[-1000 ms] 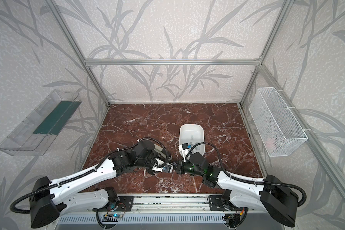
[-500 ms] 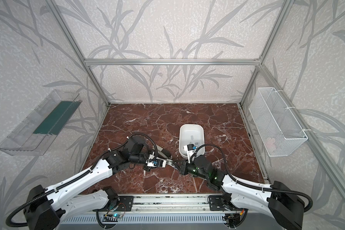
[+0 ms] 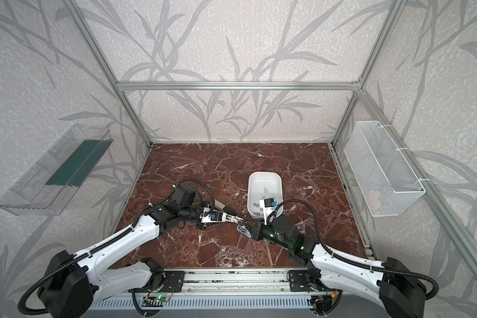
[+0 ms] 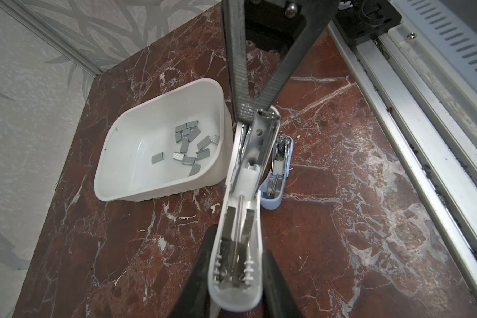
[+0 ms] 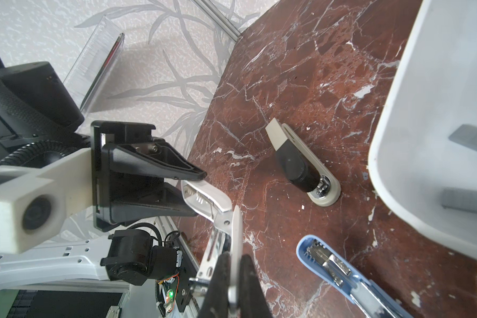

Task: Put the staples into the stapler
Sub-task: 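Pull the white stapler top open with the right gripper while the left holds the base, then lower the opened white stapler to the table with both grippers and release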

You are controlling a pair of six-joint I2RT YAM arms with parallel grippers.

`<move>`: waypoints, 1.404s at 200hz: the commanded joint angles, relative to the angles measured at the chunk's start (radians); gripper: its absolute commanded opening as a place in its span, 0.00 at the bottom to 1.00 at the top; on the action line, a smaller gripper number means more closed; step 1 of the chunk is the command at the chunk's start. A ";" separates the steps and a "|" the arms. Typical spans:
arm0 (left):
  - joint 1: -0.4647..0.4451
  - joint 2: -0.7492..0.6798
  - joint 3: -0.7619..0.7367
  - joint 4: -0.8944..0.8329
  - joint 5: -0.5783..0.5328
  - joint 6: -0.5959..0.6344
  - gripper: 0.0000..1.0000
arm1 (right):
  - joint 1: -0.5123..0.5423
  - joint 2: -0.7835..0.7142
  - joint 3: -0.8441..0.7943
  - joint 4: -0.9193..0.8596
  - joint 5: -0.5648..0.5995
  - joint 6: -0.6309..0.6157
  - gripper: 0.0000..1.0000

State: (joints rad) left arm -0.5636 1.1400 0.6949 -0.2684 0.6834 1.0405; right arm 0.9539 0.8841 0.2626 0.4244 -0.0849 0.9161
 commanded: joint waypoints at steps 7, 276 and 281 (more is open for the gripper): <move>0.038 0.041 0.021 -0.005 -0.114 0.030 0.29 | 0.035 -0.017 -0.023 -0.037 -0.042 0.003 0.00; 0.062 -0.134 -0.047 -0.048 0.010 0.179 0.58 | 0.308 0.392 -0.018 0.309 0.224 0.213 0.00; 0.033 -0.131 -0.044 -0.059 0.011 0.176 0.58 | 0.307 0.420 -0.007 0.348 0.228 0.214 0.00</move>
State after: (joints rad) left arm -0.4736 0.9932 0.6624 -0.2871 0.6125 1.1687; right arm 1.2530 1.1954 0.1860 0.5880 0.1143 1.1110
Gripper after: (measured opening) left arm 0.583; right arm 0.086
